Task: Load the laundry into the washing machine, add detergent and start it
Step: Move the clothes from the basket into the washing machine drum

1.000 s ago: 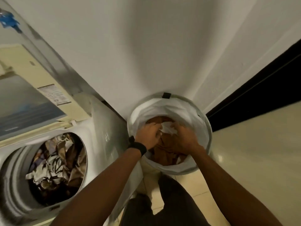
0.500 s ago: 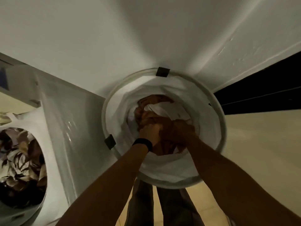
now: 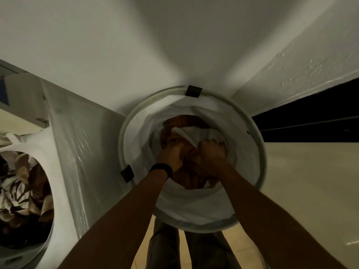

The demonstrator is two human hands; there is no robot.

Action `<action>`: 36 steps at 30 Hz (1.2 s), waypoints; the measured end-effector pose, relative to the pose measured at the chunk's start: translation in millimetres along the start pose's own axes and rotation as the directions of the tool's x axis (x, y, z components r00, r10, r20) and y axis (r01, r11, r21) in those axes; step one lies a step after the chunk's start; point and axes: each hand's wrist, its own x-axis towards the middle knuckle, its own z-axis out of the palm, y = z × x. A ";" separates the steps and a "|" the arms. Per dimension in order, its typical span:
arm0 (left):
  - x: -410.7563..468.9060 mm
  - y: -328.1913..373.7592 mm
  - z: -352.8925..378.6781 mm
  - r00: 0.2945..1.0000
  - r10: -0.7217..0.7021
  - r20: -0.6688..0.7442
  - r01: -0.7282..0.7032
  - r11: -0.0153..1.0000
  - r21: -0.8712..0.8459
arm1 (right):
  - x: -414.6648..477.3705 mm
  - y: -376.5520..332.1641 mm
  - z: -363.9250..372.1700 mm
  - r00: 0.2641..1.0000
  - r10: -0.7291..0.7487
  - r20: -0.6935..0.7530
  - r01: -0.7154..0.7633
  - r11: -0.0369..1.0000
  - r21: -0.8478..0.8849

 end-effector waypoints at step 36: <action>-203.0 107.7 -195.4 0.784 0.325 -0.528 -0.588 0.660 -0.467 | -211.4 -85.2 -138.2 0.717 0.108 -0.688 0.463 0.664 0.587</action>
